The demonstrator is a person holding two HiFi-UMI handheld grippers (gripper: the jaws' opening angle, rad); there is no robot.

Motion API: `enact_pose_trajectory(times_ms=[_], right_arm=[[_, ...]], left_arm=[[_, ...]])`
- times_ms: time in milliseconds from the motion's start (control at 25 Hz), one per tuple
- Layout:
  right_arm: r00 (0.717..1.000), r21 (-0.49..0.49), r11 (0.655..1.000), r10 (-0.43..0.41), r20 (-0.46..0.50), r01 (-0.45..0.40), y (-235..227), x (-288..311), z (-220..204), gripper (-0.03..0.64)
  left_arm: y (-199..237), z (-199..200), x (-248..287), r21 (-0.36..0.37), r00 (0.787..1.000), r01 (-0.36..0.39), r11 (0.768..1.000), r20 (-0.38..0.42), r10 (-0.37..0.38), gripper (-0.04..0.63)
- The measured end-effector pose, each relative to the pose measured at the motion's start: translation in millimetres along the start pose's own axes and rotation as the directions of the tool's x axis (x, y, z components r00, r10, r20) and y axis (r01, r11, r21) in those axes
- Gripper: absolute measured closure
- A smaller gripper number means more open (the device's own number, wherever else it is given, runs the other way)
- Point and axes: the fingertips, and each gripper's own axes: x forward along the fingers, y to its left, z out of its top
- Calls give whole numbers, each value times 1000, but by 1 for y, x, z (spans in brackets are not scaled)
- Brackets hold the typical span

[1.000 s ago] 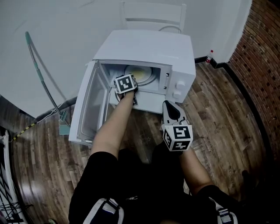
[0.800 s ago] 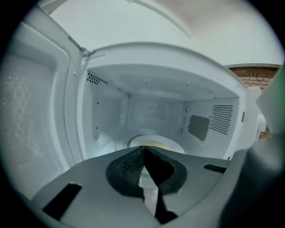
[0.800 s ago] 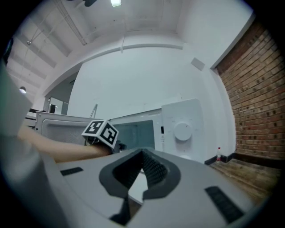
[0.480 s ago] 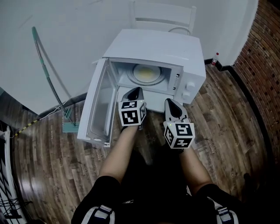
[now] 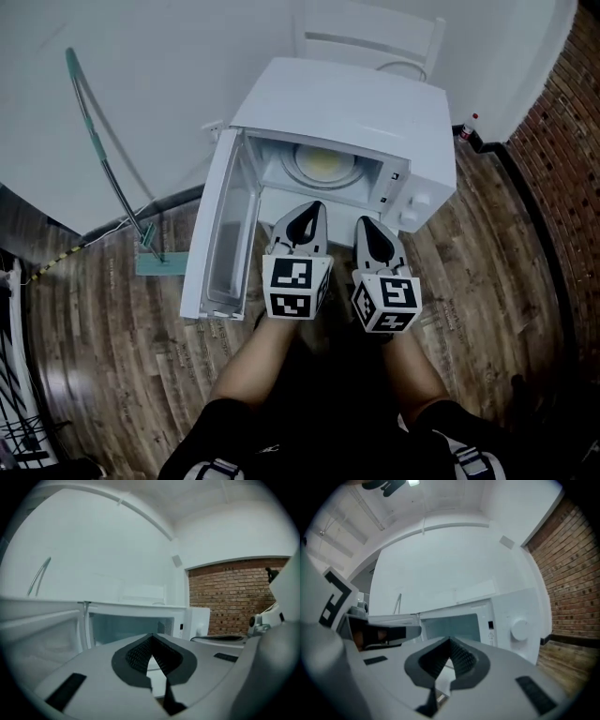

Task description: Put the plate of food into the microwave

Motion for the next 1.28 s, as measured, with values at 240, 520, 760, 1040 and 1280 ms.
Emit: enact_pose_trajectory(times_ms=[240,520,760,1040,1280], right_arm=[[1000,20,1000,9,-5,-9,21,-12,157,606],[999,41,999,6,40,-8,34,-43,402,606],[996,-16,999,40,81,-38,46,-49,507,606],[994,-17,998,55,97,-53,68,-20,529,606],[992,-23,999,49,119,-46,91,3,538,606]], left_arm=[[-15,156,-33,35,1000,10,999,9,-10,597],[-33,374,-76,-43,999,33,999,-19,-34,597],[-47,467,-84,-67,999,38,997,3,-38,597],[-12,491,-84,-56,999,23,998,24,-21,597],[24,503,-85,-38,999,28,999,41,-26,597]])
